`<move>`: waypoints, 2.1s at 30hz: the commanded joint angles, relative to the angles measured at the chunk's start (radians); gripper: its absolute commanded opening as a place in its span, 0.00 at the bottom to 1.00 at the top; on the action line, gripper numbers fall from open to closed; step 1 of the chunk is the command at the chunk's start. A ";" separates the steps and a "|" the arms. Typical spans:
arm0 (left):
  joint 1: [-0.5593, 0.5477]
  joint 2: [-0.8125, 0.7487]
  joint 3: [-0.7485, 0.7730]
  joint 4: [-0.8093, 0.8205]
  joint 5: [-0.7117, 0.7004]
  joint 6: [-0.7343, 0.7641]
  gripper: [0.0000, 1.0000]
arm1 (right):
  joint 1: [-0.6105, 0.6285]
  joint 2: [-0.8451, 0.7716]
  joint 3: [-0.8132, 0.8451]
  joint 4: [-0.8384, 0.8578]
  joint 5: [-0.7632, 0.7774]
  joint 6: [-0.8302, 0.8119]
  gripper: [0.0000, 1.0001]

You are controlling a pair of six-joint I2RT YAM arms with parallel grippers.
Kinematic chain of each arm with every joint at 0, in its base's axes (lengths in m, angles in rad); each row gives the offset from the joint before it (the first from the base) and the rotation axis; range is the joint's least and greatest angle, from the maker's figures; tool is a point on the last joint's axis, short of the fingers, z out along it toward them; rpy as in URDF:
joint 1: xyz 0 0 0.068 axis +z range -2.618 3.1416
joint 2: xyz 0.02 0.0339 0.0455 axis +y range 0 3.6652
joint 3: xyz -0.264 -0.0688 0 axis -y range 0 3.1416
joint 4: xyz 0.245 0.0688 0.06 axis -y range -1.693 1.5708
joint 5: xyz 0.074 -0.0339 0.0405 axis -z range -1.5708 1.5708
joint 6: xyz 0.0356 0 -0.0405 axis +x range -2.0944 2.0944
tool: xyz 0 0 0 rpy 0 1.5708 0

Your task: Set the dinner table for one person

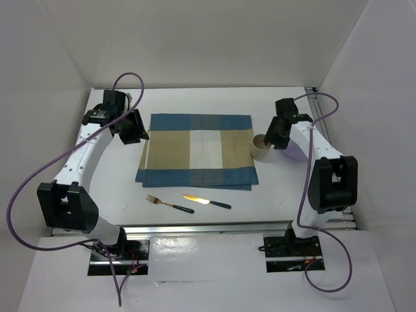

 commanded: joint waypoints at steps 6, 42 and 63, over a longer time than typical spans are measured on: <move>-0.004 -0.057 -0.019 0.012 0.037 0.023 0.52 | -0.002 0.023 0.016 0.073 -0.002 -0.003 0.06; -0.004 -0.210 -0.175 0.051 0.144 0.046 0.64 | 0.156 0.610 0.838 -0.142 0.055 -0.087 0.66; -0.004 -0.220 -0.118 0.042 0.132 0.046 0.65 | -0.207 -0.014 0.128 0.012 -0.039 0.075 0.92</move>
